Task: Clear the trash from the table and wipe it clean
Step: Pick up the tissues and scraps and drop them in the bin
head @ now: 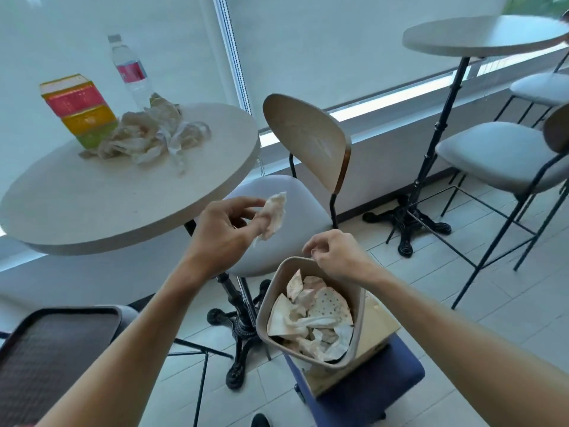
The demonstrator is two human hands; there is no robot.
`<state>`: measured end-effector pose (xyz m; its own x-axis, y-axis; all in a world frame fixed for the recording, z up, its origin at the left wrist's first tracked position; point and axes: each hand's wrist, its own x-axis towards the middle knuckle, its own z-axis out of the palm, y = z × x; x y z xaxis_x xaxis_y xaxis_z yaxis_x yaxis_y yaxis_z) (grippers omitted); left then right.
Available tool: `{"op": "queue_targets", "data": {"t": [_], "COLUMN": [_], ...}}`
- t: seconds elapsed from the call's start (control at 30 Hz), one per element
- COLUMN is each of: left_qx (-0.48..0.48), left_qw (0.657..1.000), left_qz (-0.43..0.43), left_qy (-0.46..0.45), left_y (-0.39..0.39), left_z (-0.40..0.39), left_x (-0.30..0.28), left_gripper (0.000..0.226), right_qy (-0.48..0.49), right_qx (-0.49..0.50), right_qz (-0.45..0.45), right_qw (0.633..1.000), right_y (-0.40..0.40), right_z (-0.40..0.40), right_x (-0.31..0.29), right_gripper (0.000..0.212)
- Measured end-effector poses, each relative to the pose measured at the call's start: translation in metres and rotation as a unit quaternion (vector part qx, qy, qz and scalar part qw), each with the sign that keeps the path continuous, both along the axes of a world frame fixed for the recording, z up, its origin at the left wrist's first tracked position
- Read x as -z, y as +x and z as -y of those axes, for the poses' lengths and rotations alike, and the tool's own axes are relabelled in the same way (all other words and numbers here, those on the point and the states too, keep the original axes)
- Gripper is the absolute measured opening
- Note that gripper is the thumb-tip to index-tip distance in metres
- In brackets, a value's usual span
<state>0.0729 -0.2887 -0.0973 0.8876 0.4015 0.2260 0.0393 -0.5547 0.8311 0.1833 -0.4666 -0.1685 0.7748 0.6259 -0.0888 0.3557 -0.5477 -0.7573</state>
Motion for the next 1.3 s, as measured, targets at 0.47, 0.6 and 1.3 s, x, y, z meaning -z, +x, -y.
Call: {"op": "queue_targets", "data": {"t": [0.47,0.6,1.3], "left_qx": [0.025,0.030,-0.081], "left_qw": [0.971,0.975,0.983], "left_qz": [-0.228,-0.209,-0.022], "left_qy": [0.066,0.077,0.163], "left_y": [-0.005,-0.004,-0.003], "left_z": [0.023,0.011,-0.172], "left_x": [0.091,0.067,-0.097], "left_gripper": [0.044,0.041,0.019], "right_qy": [0.039,0.052,0.209], "right_qx": [0.003,-0.015,-0.035], "right_qz": [0.023,0.028,0.099], "right_qw": [0.999,0.998,0.972], "right_y": [0.016,0.013,0.007], "right_z": [-0.002,-0.013,-0.169], "right_x": [-0.021,-0.030,-0.152], "right_gripper": [0.024,0.020,0.017]}}
